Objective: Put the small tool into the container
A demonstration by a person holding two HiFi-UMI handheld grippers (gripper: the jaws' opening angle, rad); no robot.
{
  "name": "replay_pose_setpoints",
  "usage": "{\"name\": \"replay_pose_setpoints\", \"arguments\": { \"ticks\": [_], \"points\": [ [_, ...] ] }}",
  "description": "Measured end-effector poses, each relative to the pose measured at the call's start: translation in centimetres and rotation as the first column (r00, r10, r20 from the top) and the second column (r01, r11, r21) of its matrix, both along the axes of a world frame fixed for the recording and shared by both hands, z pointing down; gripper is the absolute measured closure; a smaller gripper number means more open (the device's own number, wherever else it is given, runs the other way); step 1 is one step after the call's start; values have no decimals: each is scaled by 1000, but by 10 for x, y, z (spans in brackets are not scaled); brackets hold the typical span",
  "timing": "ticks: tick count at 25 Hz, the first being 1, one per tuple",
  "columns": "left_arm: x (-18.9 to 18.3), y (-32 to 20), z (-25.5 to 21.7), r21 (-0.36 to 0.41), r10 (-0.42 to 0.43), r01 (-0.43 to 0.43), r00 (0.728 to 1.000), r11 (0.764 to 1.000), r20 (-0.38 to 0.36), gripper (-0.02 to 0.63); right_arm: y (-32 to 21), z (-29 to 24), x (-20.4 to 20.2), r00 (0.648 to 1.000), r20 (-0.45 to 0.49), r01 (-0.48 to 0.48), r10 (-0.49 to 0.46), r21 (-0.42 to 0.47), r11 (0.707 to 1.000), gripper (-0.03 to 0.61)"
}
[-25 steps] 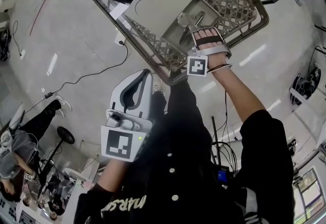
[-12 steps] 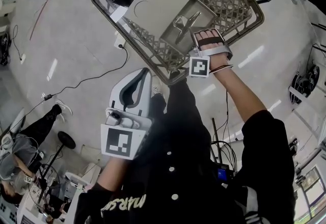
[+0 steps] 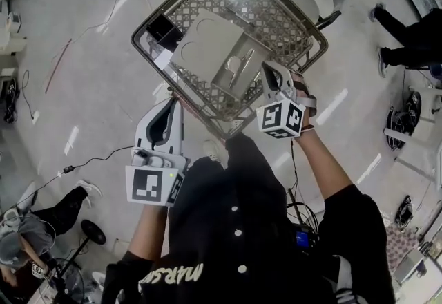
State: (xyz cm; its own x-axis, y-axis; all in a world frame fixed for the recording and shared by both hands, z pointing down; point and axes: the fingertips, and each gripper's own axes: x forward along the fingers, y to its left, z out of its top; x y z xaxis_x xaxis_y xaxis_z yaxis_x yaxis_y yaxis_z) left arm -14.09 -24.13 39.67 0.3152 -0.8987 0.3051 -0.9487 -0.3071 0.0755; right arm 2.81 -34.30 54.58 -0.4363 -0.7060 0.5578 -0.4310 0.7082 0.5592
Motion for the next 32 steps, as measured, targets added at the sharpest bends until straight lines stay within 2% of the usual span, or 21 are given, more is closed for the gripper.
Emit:
{"name": "replay_pose_setpoints", "arguments": {
  "ticks": [3, 6, 10, 14, 17, 19, 21, 24, 28, 32],
  "points": [
    [-7, -5, -23, 32, 10, -11, 1000, 999, 20, 588, 1, -66, 15, 977, 179, -111, 111, -12, 994, 565],
    [-13, -9, -39, 68, 15, -17, 1000, 998, 24, 588, 9, -122, 28, 927, 330, -184, 178, -13, 983, 565],
    [-22, -3, -60, 118, 18, -22, 999, 993, 28, 588, 32, -187, 36, 839, 515, -201, 177, -10, 980, 565],
    [-29, 0, -84, 183, 12, -16, 1000, 983, 20, 588, 50, -241, 54, 722, 678, -216, 142, 26, 976, 565],
    [-32, 1, -96, 222, 11, -13, 1000, 975, 13, 588, 58, -270, 73, 655, 742, -261, 142, 45, 964, 565],
    [-36, 4, -101, 237, 11, -14, 1000, 971, 16, 588, 65, -283, 87, 599, 786, -310, 155, 49, 949, 565],
    [-38, 7, -105, 255, 7, -11, 1000, 967, 19, 588, 73, -292, 102, 557, 815, -358, 160, 62, 932, 565],
    [-43, 14, -110, 280, -3, -2, 1000, 960, 17, 588, 84, -299, 122, 523, 837, -408, 163, 79, 909, 565],
    [-47, 19, -112, 275, -13, 9, 1000, 961, 10, 588, 90, -300, 142, 480, 857, -454, 185, 62, 889, 565],
    [-47, 22, -115, 276, -16, 10, 1000, 961, 19, 588, 91, -300, 147, 477, 856, -473, 199, 59, 879, 565]
  ]
}}
